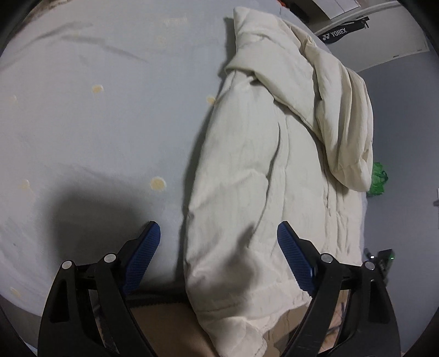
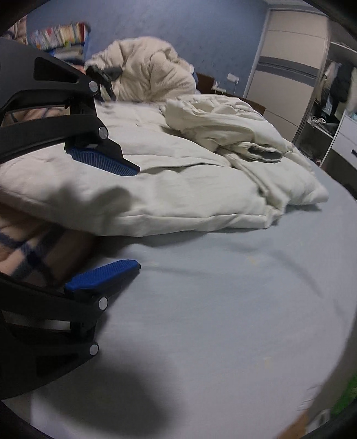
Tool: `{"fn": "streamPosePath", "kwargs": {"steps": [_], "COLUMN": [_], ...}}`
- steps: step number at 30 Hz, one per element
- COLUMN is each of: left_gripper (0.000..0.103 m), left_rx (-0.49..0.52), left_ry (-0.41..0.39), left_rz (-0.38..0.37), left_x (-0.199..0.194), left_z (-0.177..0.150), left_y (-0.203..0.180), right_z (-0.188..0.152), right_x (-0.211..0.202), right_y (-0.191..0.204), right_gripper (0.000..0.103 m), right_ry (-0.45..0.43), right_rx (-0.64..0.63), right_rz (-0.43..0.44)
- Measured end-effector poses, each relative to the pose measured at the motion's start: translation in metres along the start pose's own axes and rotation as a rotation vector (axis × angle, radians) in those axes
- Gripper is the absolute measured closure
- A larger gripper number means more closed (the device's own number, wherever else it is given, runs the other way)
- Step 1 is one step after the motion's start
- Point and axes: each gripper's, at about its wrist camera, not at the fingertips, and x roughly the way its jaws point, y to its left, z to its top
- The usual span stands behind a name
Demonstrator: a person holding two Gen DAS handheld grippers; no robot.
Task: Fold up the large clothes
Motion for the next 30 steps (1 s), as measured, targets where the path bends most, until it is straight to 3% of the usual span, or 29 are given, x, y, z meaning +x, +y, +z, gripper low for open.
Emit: {"fn": "streamPosePath", "kwargs": {"steps": [6,8,11,16,19,21,23,26,30], "left_gripper": [0.024,0.041,0.055,0.061,0.062,0.080,0.087,0.091,0.093], "left_rx": [0.029,0.038,0.064,0.079,0.148,0.169,0.202,0.262,0.304], "left_ry": [0.083,0.115,0.137,0.155,0.148,0.148,0.137,0.105,0.039], "left_rz": [-0.020,-0.059,-0.070,-0.131,-0.118,-0.129,-0.134,-0.143,-0.192], "left_x": [0.008,0.011,0.014,0.013,0.012,0.007,0.003,-0.006,-0.030], "left_z": [-0.008,-0.012,-0.019,-0.030,-0.039,-0.041,-0.044,-0.048,-0.047], "left_y": [-0.005,-0.006,-0.008,-0.011,-0.025,-0.032,-0.040,-0.057,-0.071], "right_z": [-0.016,-0.019,-0.023,-0.028,-0.031,-0.034,-0.036,-0.039,-0.037], "right_x": [0.007,0.008,0.011,0.007,0.002,-0.001,-0.002,-0.006,-0.015], "right_y": [-0.008,-0.008,-0.002,0.007,0.013,0.018,0.020,0.023,0.035], "right_gripper": [0.043,0.043,0.046,0.072,0.075,0.075,0.075,0.080,0.087], "right_ry": [0.079,0.091,0.108,0.109,0.108,0.119,0.137,0.147,0.099], "right_rx": [0.046,0.052,0.037,-0.009,-0.037,-0.060,-0.072,-0.096,-0.126], "right_rz": [0.112,0.149,0.190,0.219,0.237,0.241,0.245,0.277,0.348]}}
